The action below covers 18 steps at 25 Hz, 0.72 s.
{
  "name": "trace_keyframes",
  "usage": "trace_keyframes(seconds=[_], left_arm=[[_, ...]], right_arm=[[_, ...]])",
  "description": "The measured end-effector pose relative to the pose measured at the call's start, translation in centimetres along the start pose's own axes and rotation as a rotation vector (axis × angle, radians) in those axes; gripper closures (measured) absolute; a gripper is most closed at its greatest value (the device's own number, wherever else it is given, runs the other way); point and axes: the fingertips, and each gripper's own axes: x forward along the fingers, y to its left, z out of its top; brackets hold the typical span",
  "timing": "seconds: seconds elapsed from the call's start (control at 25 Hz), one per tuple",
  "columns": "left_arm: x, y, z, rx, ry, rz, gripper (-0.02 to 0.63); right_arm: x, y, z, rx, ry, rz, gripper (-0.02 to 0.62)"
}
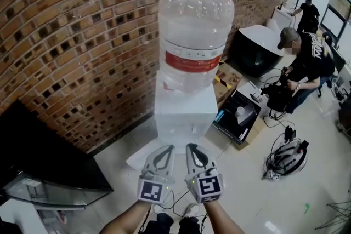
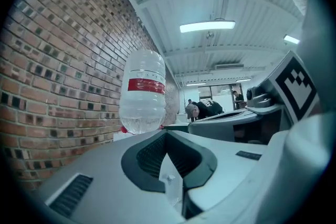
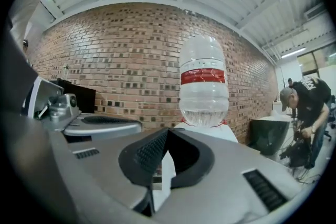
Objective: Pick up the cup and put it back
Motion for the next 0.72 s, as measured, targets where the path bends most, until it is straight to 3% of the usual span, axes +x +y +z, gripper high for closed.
trace_keyframes(seconds=[0.48, 0.72], left_arm=[[-6.2, -2.7, 4.5, 0.002, -0.03, -0.012, 0.606], [-10.7, -7.8, 6.7, 0.021, -0.054, 0.001, 0.606]], right_arm=[[-7.1, 4.5, 3.5, 0.016, -0.042, 0.009, 0.592], [-13.8, 6.5, 3.9, 0.003, -0.069, 0.03, 0.592]])
